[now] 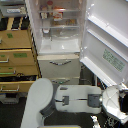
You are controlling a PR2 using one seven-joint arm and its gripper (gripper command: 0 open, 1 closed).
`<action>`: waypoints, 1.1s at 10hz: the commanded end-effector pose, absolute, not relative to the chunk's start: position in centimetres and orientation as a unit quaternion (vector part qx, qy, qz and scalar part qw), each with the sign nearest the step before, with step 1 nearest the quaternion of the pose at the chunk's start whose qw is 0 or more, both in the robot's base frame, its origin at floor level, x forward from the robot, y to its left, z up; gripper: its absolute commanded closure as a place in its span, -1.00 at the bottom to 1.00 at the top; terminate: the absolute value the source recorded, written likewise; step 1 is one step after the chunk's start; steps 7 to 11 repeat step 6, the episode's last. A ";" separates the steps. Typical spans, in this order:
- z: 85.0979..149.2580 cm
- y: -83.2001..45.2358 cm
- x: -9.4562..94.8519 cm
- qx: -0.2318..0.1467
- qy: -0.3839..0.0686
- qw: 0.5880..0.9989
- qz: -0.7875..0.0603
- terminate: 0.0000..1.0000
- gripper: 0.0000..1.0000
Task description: Opening the fridge
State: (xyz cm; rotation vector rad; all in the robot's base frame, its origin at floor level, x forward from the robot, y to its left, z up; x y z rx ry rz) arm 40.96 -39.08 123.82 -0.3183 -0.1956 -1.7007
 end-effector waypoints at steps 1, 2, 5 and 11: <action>99.9 11.7 58.4 -0.157 -0.056 0.884 -0.436 -1.00 -1.00; 96.8 16.3 58.7 -0.155 -0.046 0.909 -0.384 -1.00 -1.00; 91.6 23.9 58.3 -0.162 -0.036 0.941 -0.296 -1.00 -1.00; 90.3 26.0 58.0 -0.170 -0.034 0.946 -0.276 1.00 -1.00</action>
